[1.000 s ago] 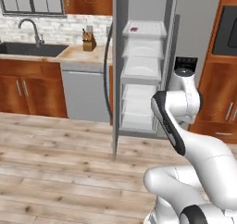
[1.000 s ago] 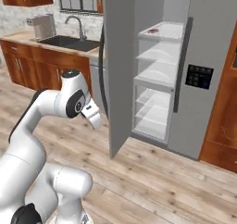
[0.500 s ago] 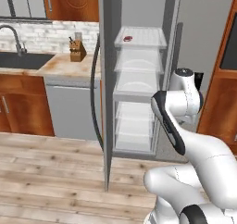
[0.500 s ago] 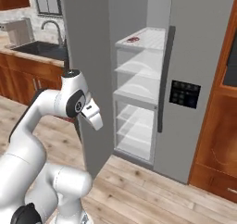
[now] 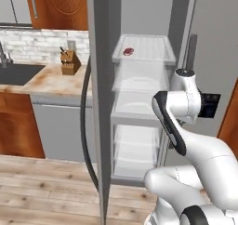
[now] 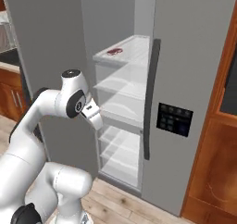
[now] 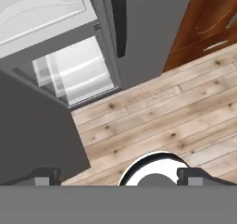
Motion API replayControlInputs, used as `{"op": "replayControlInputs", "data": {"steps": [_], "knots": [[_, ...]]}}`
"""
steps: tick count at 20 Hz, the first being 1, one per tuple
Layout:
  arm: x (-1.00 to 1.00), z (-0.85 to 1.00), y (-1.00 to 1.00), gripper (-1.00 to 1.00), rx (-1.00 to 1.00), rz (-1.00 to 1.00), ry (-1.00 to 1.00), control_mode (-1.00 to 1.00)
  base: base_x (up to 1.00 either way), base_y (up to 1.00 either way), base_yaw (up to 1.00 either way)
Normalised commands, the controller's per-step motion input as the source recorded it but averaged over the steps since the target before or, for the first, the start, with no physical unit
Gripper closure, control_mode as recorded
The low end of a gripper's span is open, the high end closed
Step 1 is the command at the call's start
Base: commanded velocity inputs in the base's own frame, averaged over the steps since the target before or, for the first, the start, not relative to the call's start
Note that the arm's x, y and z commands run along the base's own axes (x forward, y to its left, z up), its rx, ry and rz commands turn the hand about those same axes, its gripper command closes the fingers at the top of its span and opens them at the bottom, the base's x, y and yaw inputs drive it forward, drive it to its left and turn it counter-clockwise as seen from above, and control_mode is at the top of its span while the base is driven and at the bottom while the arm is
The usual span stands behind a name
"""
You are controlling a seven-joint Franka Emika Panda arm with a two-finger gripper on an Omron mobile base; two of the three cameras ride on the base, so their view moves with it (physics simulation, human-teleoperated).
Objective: Take the cheese, steak, and broccoli from the fridge and place them on the plate on the dining counter to create an appetizer plate.
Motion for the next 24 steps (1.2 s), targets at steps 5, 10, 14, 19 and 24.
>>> {"op": "replayControlInputs", "data": {"steps": [5, 10, 14, 19, 24], "knots": [[0.00, 0.00, 0.00, -1.00, 0.00, 0.00, 0.00, 1.00, 0.97, 0.03, 0.00], [0.00, 0.00, 0.00, -1.00, 0.00, 0.00, 0.00, 1.00, 0.62, 0.35, 0.00], [0.00, 0.00, 0.00, -1.00, 0.00, 0.00, 0.00, 1.00, 0.24, 0.38, 0.00], [0.00, 0.69, -0.05, -1.00, 0.00, 0.02, -0.07, -1.00, 0.00, 0.00, 0.00], [-0.03, 1.00, -0.01, -1.00, 0.00, 0.18, -0.34, -1.00, 0.00, 0.00, 0.00]]}}
